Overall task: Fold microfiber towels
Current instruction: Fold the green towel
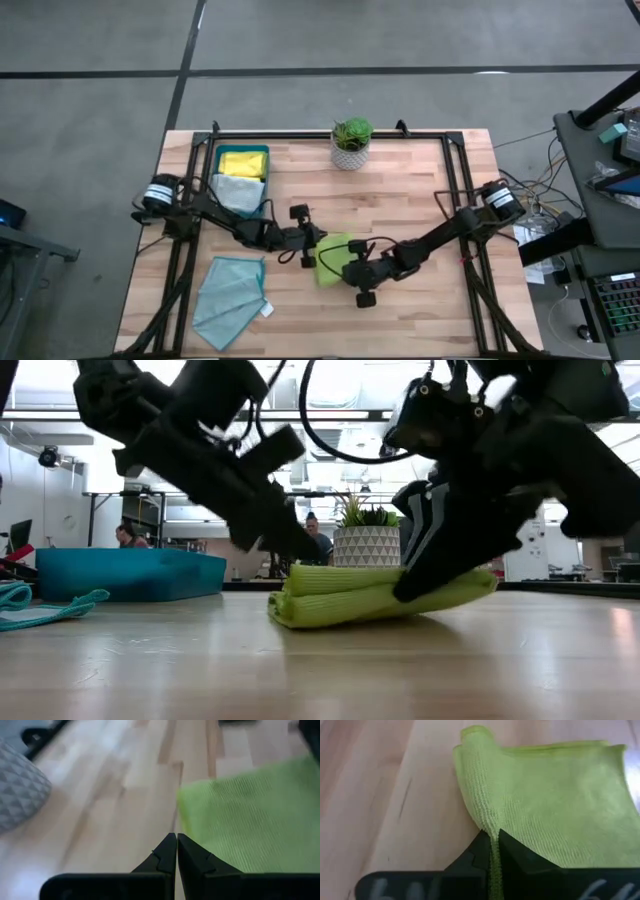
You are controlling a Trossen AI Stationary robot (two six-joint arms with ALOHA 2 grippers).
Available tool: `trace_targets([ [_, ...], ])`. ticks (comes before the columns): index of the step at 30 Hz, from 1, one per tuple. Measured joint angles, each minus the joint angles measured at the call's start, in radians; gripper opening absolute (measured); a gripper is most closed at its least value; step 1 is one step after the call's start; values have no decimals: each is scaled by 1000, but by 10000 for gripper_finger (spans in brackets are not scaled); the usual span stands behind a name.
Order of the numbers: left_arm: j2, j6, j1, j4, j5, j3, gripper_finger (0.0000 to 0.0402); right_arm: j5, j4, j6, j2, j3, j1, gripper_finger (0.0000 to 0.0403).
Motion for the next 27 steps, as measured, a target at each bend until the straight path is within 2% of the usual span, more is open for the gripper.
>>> trace_targets([
  [5,44,-26,-6,1,25,-1,1,-93,-101,2,-5,72,-1,13],
  [13,81,-53,-22,2,107,8,1,-172,-247,-12,-5,180,-28,13],
  [20,99,-53,-54,0,162,12,1,-308,-269,-4,-6,218,-94,13],
  [27,100,-53,-71,13,166,11,1,-366,-271,16,-6,210,-181,13],
])
